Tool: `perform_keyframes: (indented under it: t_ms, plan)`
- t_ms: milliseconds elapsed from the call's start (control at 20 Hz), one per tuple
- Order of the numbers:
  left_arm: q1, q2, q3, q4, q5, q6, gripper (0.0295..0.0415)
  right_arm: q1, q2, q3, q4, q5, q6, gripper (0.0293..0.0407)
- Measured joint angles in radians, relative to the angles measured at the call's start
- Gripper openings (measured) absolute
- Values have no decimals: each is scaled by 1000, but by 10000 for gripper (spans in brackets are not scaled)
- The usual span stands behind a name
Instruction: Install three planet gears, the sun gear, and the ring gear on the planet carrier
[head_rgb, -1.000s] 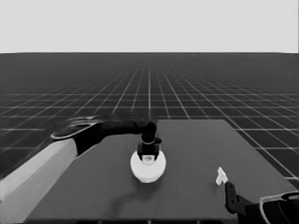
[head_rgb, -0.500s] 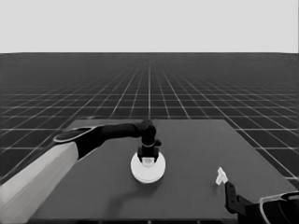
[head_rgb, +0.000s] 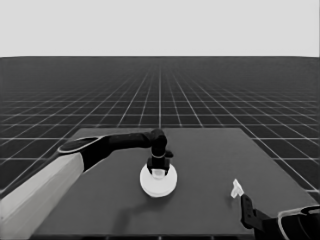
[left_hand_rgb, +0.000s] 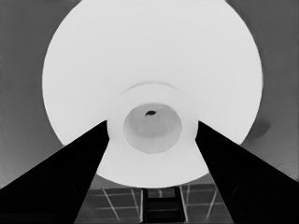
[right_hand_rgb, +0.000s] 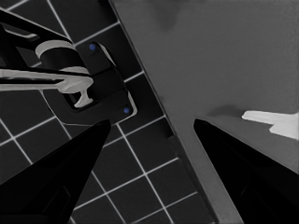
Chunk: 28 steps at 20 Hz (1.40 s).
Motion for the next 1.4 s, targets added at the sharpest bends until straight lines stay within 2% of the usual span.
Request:
perform_keyframes:
  t_ms: [1400]
  plan:
    - [2,-1,0,0,0,244,348,0,0,0,0,0,0,385]
